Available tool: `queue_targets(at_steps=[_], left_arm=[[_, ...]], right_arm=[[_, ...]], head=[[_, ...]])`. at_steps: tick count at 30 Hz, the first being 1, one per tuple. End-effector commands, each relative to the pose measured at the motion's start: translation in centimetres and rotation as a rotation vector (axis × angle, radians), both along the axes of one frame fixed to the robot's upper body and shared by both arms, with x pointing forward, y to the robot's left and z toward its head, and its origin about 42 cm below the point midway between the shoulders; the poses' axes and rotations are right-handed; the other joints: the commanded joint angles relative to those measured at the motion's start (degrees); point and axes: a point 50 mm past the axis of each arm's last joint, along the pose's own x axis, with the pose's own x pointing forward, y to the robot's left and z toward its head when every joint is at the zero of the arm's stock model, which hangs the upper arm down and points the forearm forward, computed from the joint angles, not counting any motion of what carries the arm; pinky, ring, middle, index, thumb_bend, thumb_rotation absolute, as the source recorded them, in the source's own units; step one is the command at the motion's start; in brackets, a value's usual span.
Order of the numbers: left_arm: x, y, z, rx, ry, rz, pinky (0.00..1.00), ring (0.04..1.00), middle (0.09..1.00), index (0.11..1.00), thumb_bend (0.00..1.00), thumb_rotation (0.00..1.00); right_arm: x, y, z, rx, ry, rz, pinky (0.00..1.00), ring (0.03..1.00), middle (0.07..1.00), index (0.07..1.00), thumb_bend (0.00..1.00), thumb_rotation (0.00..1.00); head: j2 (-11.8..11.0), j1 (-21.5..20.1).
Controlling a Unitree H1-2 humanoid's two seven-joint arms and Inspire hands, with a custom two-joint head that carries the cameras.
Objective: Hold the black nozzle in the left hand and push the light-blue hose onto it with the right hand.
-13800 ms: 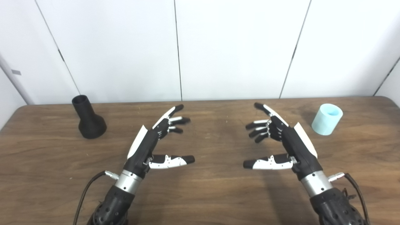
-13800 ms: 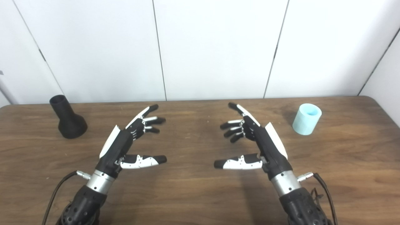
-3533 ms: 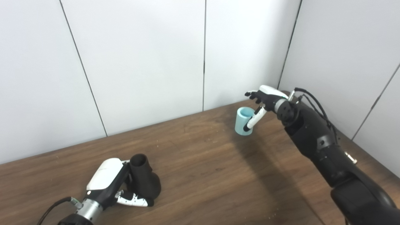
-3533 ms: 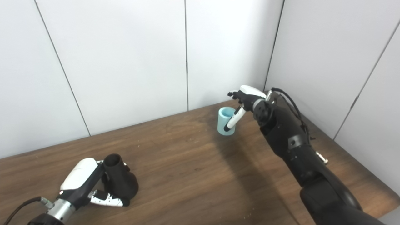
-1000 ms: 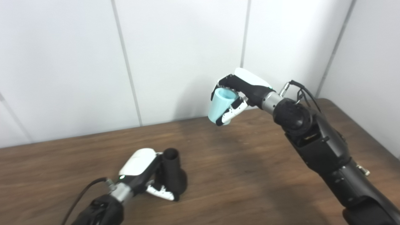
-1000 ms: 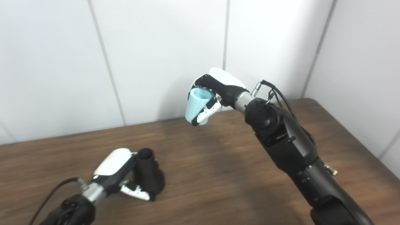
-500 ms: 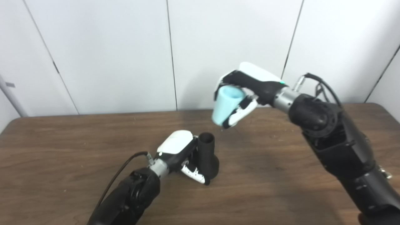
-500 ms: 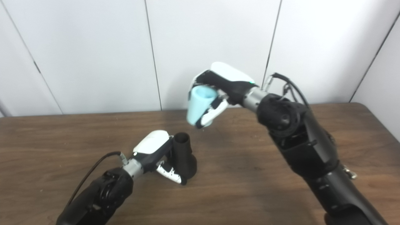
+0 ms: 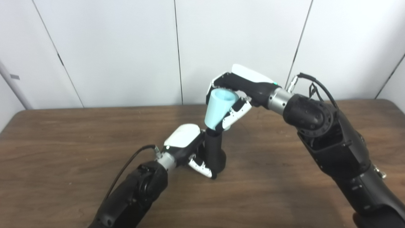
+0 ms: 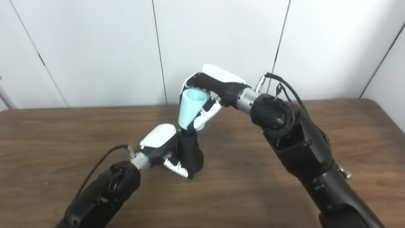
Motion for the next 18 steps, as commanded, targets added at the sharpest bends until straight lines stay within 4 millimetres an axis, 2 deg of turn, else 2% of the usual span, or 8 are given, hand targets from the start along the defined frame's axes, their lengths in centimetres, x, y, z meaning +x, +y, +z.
queue_targets(at_steps=[1, 18], left_arm=[[-1.9, 0.1, -4.6, 0.15, 0.176, 0.001, 0.34, 0.412, 0.413, 0.495, 0.52, 0.0], [-2.0, 0.2, -4.2, 0.15, 0.188, -0.001, 0.35, 0.421, 0.417, 0.494, 0.52, 0.0]], right_arm=[[-0.4, 0.7, 2.2, 0.009, -0.071, 0.031, 0.33, 0.448, 0.49, 0.498, 0.5, 0.0], [-0.3, 1.2, -1.4, -0.031, -0.004, 0.058, 0.32, 0.447, 0.502, 0.512, 0.5, 0.0]], head=[[0.1, 0.1], [1.1, -0.1]])
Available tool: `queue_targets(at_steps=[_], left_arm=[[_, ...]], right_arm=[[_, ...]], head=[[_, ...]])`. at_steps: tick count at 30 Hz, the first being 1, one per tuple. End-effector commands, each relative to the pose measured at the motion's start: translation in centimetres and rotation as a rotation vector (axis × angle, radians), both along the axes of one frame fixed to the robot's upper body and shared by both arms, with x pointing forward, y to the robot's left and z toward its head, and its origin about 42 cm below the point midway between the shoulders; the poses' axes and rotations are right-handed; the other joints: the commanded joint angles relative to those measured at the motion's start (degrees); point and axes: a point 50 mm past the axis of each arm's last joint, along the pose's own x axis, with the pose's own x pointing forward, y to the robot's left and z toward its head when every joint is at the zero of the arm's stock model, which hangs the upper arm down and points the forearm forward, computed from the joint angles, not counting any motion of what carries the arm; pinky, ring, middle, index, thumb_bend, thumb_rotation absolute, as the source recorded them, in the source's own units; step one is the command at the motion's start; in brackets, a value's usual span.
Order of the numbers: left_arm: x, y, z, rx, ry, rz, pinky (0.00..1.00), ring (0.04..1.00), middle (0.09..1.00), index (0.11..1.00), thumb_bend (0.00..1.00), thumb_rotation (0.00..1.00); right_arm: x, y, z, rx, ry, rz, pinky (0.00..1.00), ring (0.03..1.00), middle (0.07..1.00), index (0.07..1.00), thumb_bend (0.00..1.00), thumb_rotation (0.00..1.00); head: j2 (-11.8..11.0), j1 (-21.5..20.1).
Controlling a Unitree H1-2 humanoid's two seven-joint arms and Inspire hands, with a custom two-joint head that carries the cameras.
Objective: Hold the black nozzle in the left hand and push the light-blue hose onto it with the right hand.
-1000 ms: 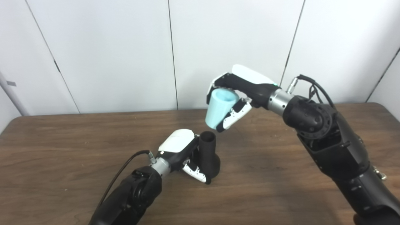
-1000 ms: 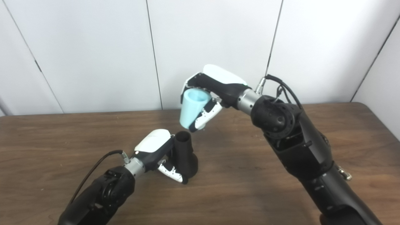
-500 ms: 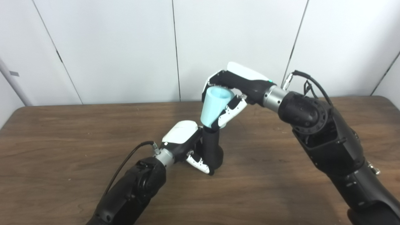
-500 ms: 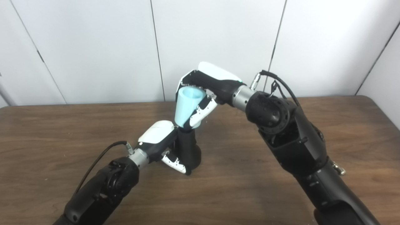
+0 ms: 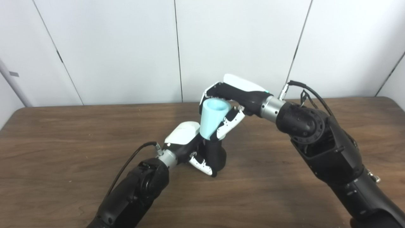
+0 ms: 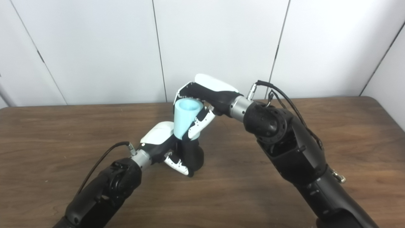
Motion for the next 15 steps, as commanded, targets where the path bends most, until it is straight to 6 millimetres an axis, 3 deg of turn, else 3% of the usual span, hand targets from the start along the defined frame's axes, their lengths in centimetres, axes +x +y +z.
queue_targets(at_steps=[1, 8, 15], left_arm=[[-1.9, 0.4, -4.6, 0.132, 0.179, -0.008, 0.35, 0.421, 0.417, 0.494, 0.52, 0.0], [-2.2, 0.1, -4.5, 0.131, 0.18, -0.006, 0.35, 0.41, 0.407, 0.493, 0.52, 0.0], [-2.4, -0.1, -4.5, 0.13, 0.174, -0.005, 0.34, 0.411, 0.408, 0.494, 0.52, 0.0]], right_arm=[[0.3, 0.0, 0.5, -0.006, -0.033, 0.006, 0.32, 0.447, 0.502, 0.511, 0.5, 0.0], [0.8, -0.2, 0.0, -0.019, -0.011, -0.006, 0.33, 0.446, 0.502, 0.505, 0.5, 0.0], [1.5, -1.2, 0.9, -0.025, -0.045, -0.031, 0.33, 0.437, 0.507, 0.51, 0.5, 0.0]], head=[[0.1, 0.1], [0.2, 0.0], [0.5, 0.2]])
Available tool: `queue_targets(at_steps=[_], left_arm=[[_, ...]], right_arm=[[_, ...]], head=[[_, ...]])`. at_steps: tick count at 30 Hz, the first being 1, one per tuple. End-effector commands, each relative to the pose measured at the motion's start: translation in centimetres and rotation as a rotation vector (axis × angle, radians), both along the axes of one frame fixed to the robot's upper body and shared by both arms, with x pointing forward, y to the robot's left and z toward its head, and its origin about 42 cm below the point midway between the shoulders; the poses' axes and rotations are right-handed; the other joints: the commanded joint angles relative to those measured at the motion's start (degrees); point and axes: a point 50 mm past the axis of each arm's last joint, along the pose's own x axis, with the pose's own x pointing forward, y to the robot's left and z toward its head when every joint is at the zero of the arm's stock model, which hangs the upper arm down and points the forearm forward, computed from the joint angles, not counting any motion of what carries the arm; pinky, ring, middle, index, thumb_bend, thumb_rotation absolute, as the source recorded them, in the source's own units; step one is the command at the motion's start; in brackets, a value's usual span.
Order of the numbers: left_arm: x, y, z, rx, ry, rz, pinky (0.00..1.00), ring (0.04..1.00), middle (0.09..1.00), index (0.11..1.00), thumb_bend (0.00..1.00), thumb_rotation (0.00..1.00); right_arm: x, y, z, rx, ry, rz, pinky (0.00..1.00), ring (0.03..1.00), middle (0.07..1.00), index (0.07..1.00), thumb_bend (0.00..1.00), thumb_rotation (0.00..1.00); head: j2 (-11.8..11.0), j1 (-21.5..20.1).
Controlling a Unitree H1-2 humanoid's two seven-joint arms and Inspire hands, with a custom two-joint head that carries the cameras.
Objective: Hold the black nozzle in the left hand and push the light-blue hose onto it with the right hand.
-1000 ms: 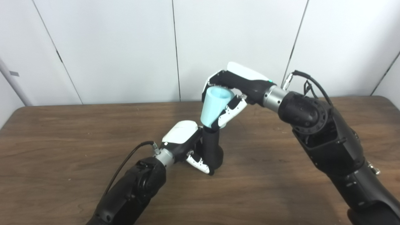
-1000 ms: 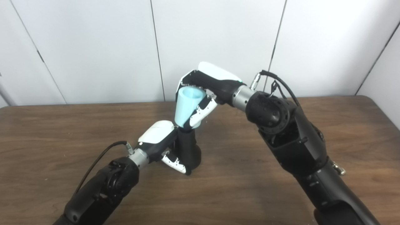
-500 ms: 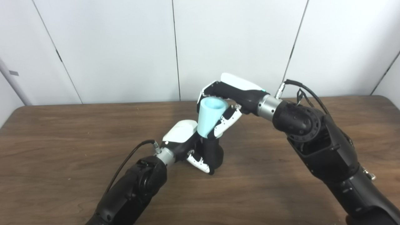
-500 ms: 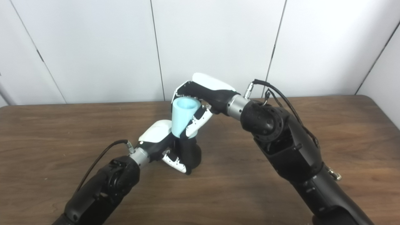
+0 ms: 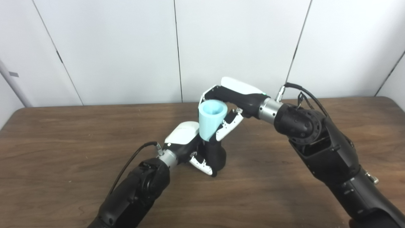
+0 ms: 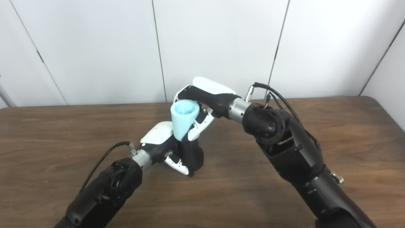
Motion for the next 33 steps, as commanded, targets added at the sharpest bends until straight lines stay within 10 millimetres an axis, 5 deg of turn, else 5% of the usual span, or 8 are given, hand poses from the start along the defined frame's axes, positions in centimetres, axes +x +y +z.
queue_targets(at_steps=[1, 15, 33], left_arm=[[-2.2, 0.1, -4.7, 0.121, 0.172, -0.02, 0.34, 0.411, 0.408, 0.494, 0.52, 0.0], [-1.9, 0.1, -4.9, 0.134, 0.181, -0.017, 0.35, 0.427, 0.418, 0.496, 0.52, 0.0], [-1.8, 0.2, -4.5, 0.122, 0.171, -0.018, 0.34, 0.415, 0.407, 0.495, 0.52, 0.0]], right_arm=[[0.6, -0.9, 2.0, -0.018, -0.062, -0.032, 0.32, 0.435, 0.507, 0.511, 0.5, 0.0], [0.9, -2.0, 6.9, 0.125, -0.16, -0.064, 0.33, 0.436, 0.493, 0.499, 0.5, 0.0], [0.7, -1.5, 3.3, 0.047, -0.045, -0.092, 0.32, 0.444, 0.503, 0.515, 0.5, 0.0]], head=[[0.1, 0.1], [-0.2, 0.0], [0.4, 0.4]])
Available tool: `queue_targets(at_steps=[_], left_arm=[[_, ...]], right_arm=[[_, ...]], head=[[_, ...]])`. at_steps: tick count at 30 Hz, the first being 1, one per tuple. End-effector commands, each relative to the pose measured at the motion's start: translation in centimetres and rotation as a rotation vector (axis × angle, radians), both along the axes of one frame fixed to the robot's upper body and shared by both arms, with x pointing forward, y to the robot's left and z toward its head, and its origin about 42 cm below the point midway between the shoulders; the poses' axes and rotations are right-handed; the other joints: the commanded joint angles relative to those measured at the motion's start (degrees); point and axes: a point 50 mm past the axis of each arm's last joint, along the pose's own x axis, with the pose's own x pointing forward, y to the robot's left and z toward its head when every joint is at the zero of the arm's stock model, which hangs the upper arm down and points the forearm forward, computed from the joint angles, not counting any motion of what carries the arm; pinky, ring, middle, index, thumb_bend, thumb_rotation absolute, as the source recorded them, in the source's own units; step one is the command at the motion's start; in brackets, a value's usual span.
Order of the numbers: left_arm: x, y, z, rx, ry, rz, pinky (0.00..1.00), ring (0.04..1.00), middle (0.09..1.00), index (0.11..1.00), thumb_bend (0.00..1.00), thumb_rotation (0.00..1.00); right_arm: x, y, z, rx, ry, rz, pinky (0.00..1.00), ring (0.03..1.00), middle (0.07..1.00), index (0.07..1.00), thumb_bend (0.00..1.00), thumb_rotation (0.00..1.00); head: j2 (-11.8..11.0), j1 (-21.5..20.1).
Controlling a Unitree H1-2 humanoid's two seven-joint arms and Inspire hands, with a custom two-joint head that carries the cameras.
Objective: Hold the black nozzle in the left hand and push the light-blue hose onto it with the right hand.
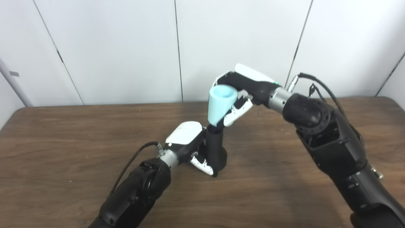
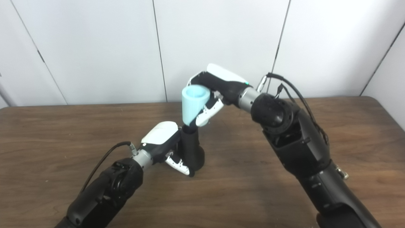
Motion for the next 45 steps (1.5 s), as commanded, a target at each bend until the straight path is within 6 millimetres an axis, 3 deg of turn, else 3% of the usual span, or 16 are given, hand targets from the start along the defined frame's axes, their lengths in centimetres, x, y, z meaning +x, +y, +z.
queue_targets(at_steps=[1, 22, 45], left_arm=[[-1.8, 0.3, -4.6, 0.12, 0.172, -0.015, 0.34, 0.41, 0.406, 0.495, 0.52, 0.0], [-1.8, 0.2, -4.4, 0.12, 0.155, -0.014, 0.32, 0.399, 0.401, 0.495, 0.52, 0.0], [-1.8, -0.2, -4.4, 0.119, 0.16, -0.022, 0.35, 0.43, 0.417, 0.497, 0.52, 0.0]], right_arm=[[0.1, 0.1, 2.1, 0.002, -0.064, 0.006, 0.32, 0.443, 0.504, 0.516, 0.5, 0.0], [-0.3, 1.3, -0.9, -0.024, -0.018, 0.043, 0.31, 0.436, 0.508, 0.518, 0.5, 0.0], [-0.6, 2.6, -1.3, -0.056, -0.002, 0.091, 0.33, 0.452, 0.501, 0.505, 0.5, 0.0]], head=[[0.2, 0.2], [0.9, 1.0], [1.6, 1.1]])
